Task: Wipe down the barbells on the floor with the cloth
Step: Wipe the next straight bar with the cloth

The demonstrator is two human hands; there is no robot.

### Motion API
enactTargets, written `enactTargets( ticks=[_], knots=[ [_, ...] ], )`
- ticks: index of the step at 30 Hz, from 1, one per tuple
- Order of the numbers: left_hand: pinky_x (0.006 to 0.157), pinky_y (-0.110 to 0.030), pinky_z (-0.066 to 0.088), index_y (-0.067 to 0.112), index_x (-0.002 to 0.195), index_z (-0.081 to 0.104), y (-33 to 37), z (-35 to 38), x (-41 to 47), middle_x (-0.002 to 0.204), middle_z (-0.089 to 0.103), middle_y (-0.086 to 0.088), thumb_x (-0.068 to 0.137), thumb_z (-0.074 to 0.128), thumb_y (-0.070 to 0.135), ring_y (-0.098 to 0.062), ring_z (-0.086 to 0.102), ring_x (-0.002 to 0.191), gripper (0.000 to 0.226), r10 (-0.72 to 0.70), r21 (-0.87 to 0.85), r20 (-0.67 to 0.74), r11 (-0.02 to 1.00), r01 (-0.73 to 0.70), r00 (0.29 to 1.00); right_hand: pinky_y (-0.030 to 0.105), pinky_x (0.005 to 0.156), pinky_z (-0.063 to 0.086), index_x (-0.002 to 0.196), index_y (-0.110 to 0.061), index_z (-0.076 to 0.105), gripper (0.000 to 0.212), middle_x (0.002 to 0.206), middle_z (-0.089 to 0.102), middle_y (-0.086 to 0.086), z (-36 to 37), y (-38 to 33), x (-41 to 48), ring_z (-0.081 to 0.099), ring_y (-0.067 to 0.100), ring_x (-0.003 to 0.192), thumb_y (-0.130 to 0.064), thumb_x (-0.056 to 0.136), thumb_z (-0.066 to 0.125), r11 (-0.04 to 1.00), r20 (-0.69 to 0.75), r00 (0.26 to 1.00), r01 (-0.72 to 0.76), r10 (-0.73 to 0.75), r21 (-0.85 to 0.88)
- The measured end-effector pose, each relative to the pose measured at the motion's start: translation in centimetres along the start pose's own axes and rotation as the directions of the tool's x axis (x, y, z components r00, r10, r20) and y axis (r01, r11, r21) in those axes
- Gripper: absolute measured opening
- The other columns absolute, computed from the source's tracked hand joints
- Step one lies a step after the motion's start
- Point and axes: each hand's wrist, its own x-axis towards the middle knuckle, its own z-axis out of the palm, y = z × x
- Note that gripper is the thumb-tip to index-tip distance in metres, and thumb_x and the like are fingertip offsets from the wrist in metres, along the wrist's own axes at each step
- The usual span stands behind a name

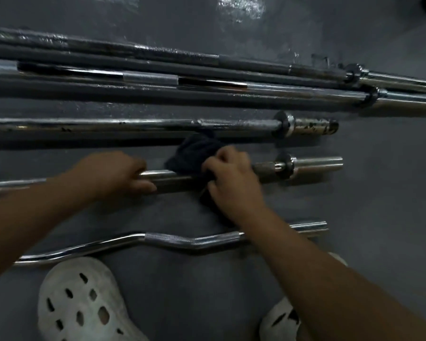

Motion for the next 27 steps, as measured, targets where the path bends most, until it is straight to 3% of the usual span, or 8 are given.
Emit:
enactTargets(
  ticks=[3,6,9,15,17,21,23,27],
  knots=[
    [0.059,-0.033,0.046,0.024,0.088,0.052,1.6,2.5,-2.8,0.090,0.068,-0.003,0.086,0.058,0.062,-0.029,0.067,0.080,0.038,0.062,0.057,-0.410,0.997,-0.043,0.910,0.039,0.090,0.046,0.106,-0.018,0.071,0.040,0.118,0.055,0.012,-1.3,7.2,-0.6,0.053,0.037,0.107,0.001,0.074,0.058,0.932,-0.228,0.908,-0.363,0.351,-0.009],
    [0.062,-0.030,0.036,0.029,0.087,0.046,1.0,1.3,-1.5,0.096,0.067,-0.003,0.082,0.049,0.074,-0.024,0.062,0.080,0.045,-0.023,-0.040,-0.100,0.999,0.020,0.995,0.039,0.094,0.039,0.119,-0.008,0.067,0.043,0.129,0.050,0.020,-1.2,10.0,-2.2,0.047,0.044,0.114,0.002,0.081,0.050,0.795,-0.271,0.754,-0.602,0.598,0.078],
    [0.072,-0.027,0.044,0.029,0.098,0.061,-0.2,-0.6,0.5,0.098,0.069,0.004,0.058,0.036,0.098,-0.010,0.061,0.081,0.084,0.068,-0.288,0.213,0.958,-0.004,0.975,0.043,0.107,0.035,0.138,-0.013,0.052,0.056,0.149,0.034,0.015,-1.2,8.0,-2.8,0.031,0.039,0.135,-0.020,0.083,0.062,0.866,-0.178,0.848,-0.497,0.499,0.056],
    [0.056,-0.033,0.046,0.023,0.087,0.053,1.5,2.6,-2.3,0.085,0.067,-0.005,0.085,0.038,0.075,-0.029,0.067,0.075,0.055,0.088,0.120,-0.421,0.992,-0.041,0.903,0.045,0.113,0.029,0.150,-0.032,0.039,0.071,0.154,0.028,0.015,-0.9,8.0,-0.7,0.025,0.039,0.139,-0.045,0.085,0.066,0.812,-0.086,0.808,-0.582,0.584,0.049],
    [0.060,-0.031,0.043,0.025,0.093,0.054,1.2,1.9,-1.5,0.092,0.067,-0.003,0.081,0.046,0.077,-0.026,0.066,0.082,0.054,-0.003,0.038,-0.236,0.999,0.012,0.972,0.040,0.107,0.034,0.141,-0.029,0.051,0.058,0.144,0.037,0.015,0.7,4.8,-0.1,0.036,0.040,0.127,-0.036,0.085,0.064,0.749,-0.114,0.741,-0.648,0.661,0.137],
    [0.069,-0.027,0.045,0.033,0.094,0.059,-0.6,-0.3,0.8,0.089,0.064,0.010,0.044,0.027,0.106,-0.006,0.060,0.081,0.094,0.062,-0.218,0.182,0.976,-0.022,0.981,0.038,0.098,0.044,0.131,-0.031,0.057,0.052,0.127,0.045,0.008,1.8,-0.1,-0.5,0.048,0.034,0.112,-0.029,0.080,0.067,0.923,0.032,0.937,-0.349,0.349,0.164],
    [0.062,-0.028,0.042,0.032,0.091,0.054,-0.8,0.8,0.2,0.088,0.065,0.008,0.062,0.028,0.097,-0.013,0.062,0.080,0.076,0.071,-0.029,-0.049,0.997,-0.073,0.996,0.040,0.096,0.049,0.129,-0.031,0.058,0.051,0.121,0.047,0.007,0.4,2.7,-0.1,0.052,0.034,0.110,-0.026,0.079,0.067,0.960,0.075,0.971,-0.237,0.228,0.151],
    [0.054,-0.033,0.044,0.024,0.084,0.052,1.1,3.6,-2.6,0.078,0.066,-0.004,0.083,0.034,0.079,-0.029,0.065,0.069,0.058,0.106,0.088,-0.446,0.993,-0.074,0.889,0.044,0.096,0.042,0.133,-0.018,0.055,0.053,0.131,0.045,0.018,-0.1,8.3,-2.5,0.045,0.041,0.117,-0.016,0.082,0.065,0.835,-0.178,0.822,-0.551,0.542,-0.003]
  ],
)
